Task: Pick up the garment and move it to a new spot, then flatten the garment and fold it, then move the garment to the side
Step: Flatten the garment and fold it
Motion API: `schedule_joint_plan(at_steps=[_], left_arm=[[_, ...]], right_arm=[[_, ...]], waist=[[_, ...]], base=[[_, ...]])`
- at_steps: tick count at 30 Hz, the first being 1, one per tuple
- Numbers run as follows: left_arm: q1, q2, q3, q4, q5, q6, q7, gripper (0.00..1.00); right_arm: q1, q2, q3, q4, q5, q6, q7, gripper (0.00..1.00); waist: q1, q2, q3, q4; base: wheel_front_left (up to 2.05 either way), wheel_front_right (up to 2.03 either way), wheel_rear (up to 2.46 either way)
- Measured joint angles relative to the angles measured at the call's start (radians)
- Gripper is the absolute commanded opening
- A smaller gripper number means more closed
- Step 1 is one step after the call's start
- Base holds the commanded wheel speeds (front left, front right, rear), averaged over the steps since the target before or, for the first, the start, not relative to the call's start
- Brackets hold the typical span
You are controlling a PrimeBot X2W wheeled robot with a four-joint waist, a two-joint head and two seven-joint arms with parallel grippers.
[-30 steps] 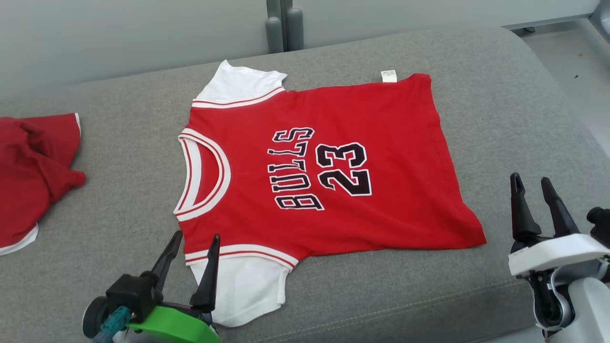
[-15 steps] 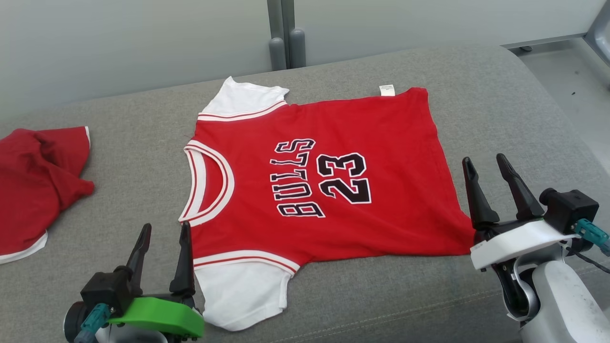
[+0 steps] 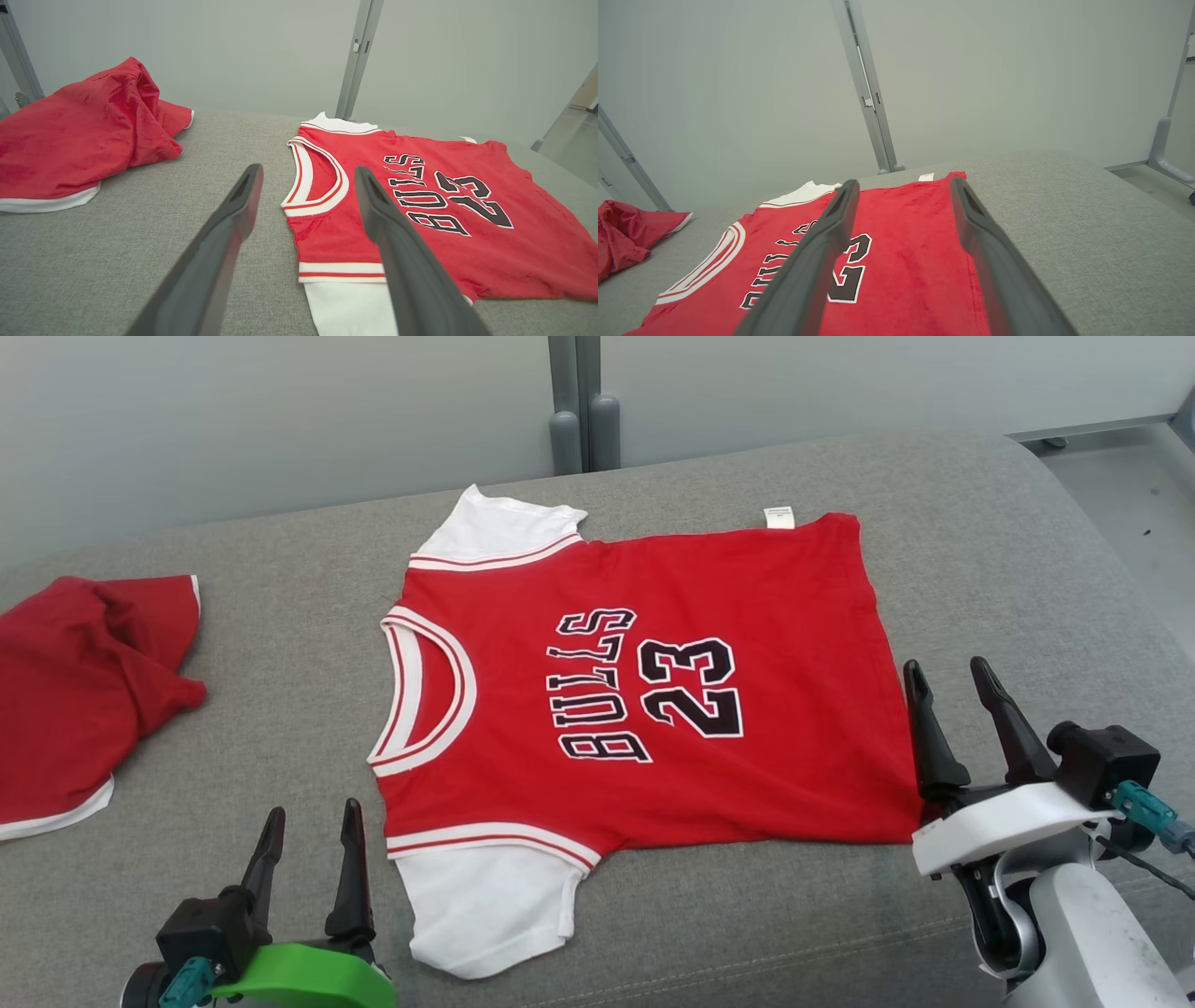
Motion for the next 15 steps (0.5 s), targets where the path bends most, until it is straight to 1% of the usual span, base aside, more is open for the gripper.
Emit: schedule_joint_plan(at_steps=[8,15], left_arm=[[0.000,-0.007,0.010,0.000,0.014,0.000,-0.006,1.00],[0.008,-0.010,0.006,0.018,0.022,0.000,-0.006,1.00]], right_arm=[[0.000,0.004,0.007,0.009,-0.006,-0.001,0.000,1.00],[0.014,0.004,0.014,0.040,-0.006,-0.001,0.000,1.00]], waist=[[0.0000,0.0000,-0.001,0.001],[0.0000,0.0000,-0.001,0.001]], base=[[0.00,0.00,0.00],[0.00,0.00,0.00]])
